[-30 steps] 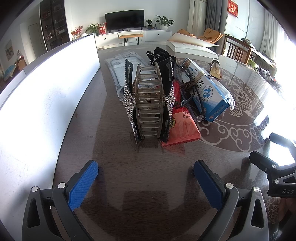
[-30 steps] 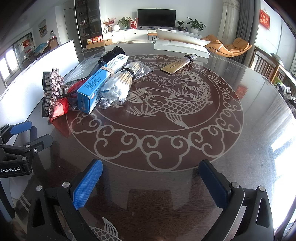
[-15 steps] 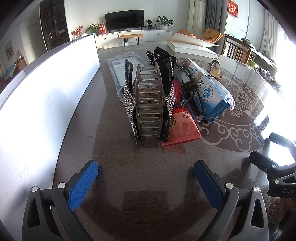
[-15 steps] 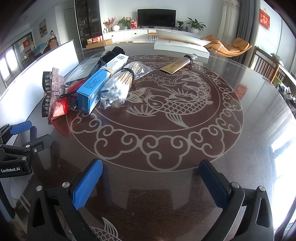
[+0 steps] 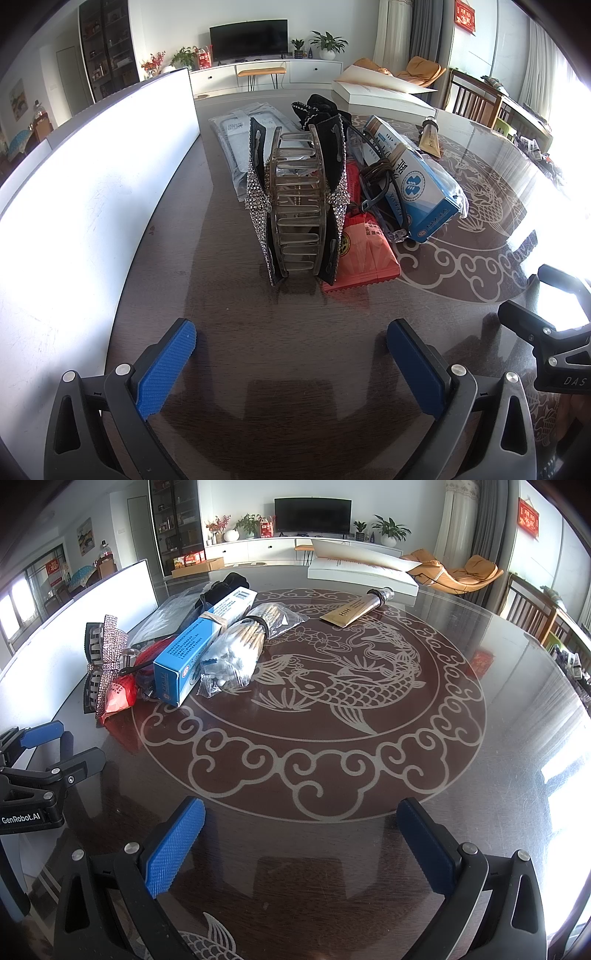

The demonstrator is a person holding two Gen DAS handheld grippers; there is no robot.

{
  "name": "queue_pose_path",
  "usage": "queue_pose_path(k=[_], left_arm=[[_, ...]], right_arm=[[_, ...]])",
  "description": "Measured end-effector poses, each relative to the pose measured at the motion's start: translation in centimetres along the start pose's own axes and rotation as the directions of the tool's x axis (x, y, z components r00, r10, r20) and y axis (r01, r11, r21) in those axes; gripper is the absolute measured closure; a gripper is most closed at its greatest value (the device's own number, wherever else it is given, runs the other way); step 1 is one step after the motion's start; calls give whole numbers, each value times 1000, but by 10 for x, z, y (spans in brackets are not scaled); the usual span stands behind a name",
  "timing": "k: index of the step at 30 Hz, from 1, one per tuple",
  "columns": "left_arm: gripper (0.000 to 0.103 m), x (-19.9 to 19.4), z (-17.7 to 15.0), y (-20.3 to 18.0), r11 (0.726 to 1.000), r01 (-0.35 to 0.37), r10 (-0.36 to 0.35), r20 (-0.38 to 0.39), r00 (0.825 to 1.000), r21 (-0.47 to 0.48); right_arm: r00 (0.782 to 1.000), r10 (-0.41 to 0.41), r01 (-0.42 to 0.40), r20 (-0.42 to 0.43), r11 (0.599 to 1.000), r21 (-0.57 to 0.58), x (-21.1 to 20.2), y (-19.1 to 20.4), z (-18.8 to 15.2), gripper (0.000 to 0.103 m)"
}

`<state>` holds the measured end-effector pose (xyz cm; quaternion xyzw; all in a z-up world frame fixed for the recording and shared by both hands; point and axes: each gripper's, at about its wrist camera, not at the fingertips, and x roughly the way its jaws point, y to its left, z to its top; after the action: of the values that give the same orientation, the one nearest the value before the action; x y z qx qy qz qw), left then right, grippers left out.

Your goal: Organize objects

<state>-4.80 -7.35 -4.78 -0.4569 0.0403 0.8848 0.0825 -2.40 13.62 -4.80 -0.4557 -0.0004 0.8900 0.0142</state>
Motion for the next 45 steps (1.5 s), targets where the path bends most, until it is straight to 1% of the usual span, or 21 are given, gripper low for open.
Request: queue_pose_path(k=[35, 37, 38, 39, 40, 41, 43, 44, 45], left_arm=[[0, 1, 0, 0, 1000, 1, -1, 0, 1000, 1], [0, 0, 1, 1, 1000, 3, -3, -16, 1000, 8], [0, 0, 2, 1, 1000, 5, -4, -51, 999, 8], [0, 0, 3, 3, 1000, -4, 3, -87, 996, -8], [0, -4, 4, 8, 999, -14, 10, -90, 996, -43], [0, -12, 6, 15, 996, -5, 0, -55, 999, -86], [0, -29, 13, 28, 985, 59, -54, 36, 998, -160], [0, -33, 19, 33, 979, 82, -72, 55, 996, -188], [0, -32, 27, 37, 973, 95, -86, 53, 995, -210]], right_arm=[[1000, 0, 0, 0, 1000, 1, 1, 0, 0, 0], [1000, 0, 0, 0, 1000, 1, 1, -1, 0, 0], [1000, 0, 0, 0, 1000, 1, 1, -1, 0, 0], [1000, 0, 0, 0, 1000, 1, 1, -1, 0, 0], [1000, 0, 0, 0, 1000, 1, 1, 0, 0, 0], [1000, 0, 0, 0, 1000, 1, 1, -1, 0, 0], [1000, 0, 0, 0, 1000, 1, 1, 0, 0, 0], [1000, 0, 0, 0, 1000, 1, 1, -1, 0, 0], [1000, 0, 0, 0, 1000, 1, 1, -1, 0, 0]])
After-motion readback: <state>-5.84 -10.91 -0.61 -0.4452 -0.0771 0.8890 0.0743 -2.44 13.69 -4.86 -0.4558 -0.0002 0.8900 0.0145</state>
